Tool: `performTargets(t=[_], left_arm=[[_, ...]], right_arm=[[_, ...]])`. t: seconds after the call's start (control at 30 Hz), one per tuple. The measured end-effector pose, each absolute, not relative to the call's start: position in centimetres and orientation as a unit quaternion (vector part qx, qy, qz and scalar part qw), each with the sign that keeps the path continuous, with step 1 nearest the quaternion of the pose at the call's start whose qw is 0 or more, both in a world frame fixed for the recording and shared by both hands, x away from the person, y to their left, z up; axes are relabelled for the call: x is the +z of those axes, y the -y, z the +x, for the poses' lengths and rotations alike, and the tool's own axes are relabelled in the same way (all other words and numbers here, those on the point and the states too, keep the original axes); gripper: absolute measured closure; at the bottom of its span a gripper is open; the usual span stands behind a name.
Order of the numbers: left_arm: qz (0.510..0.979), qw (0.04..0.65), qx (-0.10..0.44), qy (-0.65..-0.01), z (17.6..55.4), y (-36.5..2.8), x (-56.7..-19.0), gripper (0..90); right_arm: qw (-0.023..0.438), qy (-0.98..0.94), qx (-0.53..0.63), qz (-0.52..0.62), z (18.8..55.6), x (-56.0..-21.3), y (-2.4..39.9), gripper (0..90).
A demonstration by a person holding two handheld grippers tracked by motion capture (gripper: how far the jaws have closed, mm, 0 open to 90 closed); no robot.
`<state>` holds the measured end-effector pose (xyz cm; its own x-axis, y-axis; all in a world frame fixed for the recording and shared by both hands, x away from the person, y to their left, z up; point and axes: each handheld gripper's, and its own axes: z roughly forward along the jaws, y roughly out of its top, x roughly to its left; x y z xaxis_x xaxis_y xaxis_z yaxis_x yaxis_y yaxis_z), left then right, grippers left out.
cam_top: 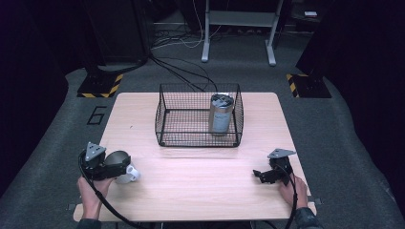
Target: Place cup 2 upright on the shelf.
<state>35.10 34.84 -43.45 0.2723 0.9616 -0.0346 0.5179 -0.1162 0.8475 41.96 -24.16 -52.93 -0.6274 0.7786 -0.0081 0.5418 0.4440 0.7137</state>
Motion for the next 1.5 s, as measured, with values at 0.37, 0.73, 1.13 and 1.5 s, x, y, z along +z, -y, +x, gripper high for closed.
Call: performTargets(t=[0.37, 0.73, 1.13, 1.5], left_arm=[[0.695, 0.390, 0.269, -0.542, 35.2, -35.2, -45.0, 0.1], [0.688, 0.400, 0.257, -0.548, 35.2, -35.6, -46.1, 5.4], [0.686, 0.401, 0.261, -0.548, 35.1, -35.5, -46.1, 6.4], [0.694, 0.416, 0.265, -0.525, 34.8, -34.3, -44.2, 6.3]], right_arm=[[0.171, -0.833, 0.347, 0.395, 42.0, -52.9, 24.2, 0.0], [0.171, -0.833, 0.347, 0.396, 42.0, -52.9, 24.2, 0.0], [0.170, -0.832, 0.348, 0.397, 42.0, -52.9, 24.1, 0.0], [0.170, -0.832, 0.348, 0.397, 42.0, -52.9, 24.1, 0.0]])
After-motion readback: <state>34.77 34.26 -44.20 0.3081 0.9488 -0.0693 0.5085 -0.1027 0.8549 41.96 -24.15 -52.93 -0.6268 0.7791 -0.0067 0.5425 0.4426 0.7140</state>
